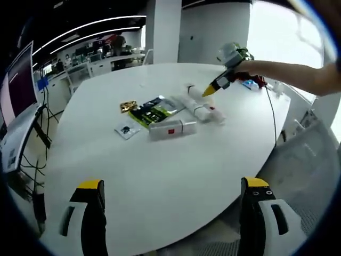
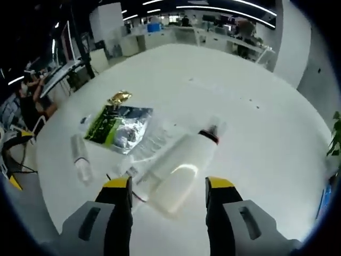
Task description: Arrange the skincare products in the storage area until every visible bottle or jar stands upright without overlapping.
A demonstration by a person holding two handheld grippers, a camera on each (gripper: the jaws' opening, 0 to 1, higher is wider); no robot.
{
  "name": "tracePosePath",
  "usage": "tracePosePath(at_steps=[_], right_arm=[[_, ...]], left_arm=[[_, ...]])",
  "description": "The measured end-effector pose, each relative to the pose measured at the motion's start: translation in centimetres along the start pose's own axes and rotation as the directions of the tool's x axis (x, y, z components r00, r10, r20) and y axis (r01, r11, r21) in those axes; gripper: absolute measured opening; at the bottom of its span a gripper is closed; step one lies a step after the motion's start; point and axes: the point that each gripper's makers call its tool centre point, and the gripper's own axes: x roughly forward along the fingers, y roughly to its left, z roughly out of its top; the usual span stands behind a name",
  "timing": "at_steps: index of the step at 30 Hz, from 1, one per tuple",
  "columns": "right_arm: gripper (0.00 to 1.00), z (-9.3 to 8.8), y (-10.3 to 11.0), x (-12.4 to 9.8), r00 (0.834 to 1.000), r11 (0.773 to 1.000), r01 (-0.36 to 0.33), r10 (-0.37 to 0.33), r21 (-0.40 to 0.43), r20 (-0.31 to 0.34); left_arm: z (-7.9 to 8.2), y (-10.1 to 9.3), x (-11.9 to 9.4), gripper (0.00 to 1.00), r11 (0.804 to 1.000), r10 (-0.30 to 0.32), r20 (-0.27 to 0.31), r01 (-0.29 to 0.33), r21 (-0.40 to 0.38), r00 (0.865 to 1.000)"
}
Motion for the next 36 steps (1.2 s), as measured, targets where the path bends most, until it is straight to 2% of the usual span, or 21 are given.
tracePosePath(at_steps=[5, 9, 11, 17, 25, 30, 33, 36], right_arm=[[0.53, -0.4, -0.9, 1.2, 1.0, 1.0, 0.0, 0.0, 0.02, -0.025], [0.51, -0.6, -0.6, 1.4, 0.999, 0.999, -0.011, 0.012, 0.047, -0.033], [0.5, -0.8, -0.3, 1.3, 0.999, 0.999, -0.003, 0.005, 0.039, -0.043], [0.47, -0.5, -1.1, 1.7, 0.999, 0.999, 0.015, -0.013, 0.036, -0.049], [0.44, -0.9, -1.1, 1.9, 0.998, 0.99, -0.019, 0.026, 0.142, -0.051], [0.43, -0.6, -1.9, 2.6, 0.998, 0.985, -0.01, 0.021, 0.172, -0.062], [0.42, 0.0, -2.5, 3.0, 0.995, 0.983, -0.01, 0.027, 0.181, -0.093], [0.34, 0.5, -2.7, 3.2, 0.994, 0.986, 0.002, 0.015, 0.165, -0.105]], left_arm=[[-0.2, 0.1, 0.0, 0.99, 1.0, 0.002, -0.006, -0.002, -0.005, 1.0], [-0.1, 0.2, 0.0, 0.99, 1.0, 0.009, -0.005, -0.009, -0.001, 1.0], [-0.2, 0.1, 0.0, 0.99, 1.0, 0.008, -0.008, -0.008, -0.005, 1.0], [-0.2, 0.1, 0.1, 0.99, 1.0, 0.007, -0.009, -0.007, -0.004, 1.0], [-0.2, -0.1, 0.2, 0.99, 1.0, -0.004, -0.012, 0.004, 0.002, 1.0], [-0.3, -0.1, 0.3, 0.99, 1.0, -0.006, -0.015, 0.006, 0.005, 1.0], [-0.3, -0.1, 0.3, 0.99, 1.0, -0.005, -0.015, 0.005, 0.005, 1.0], [-0.2, 0.0, 0.3, 0.99, 1.0, -0.002, -0.013, 0.002, 0.004, 1.0]])
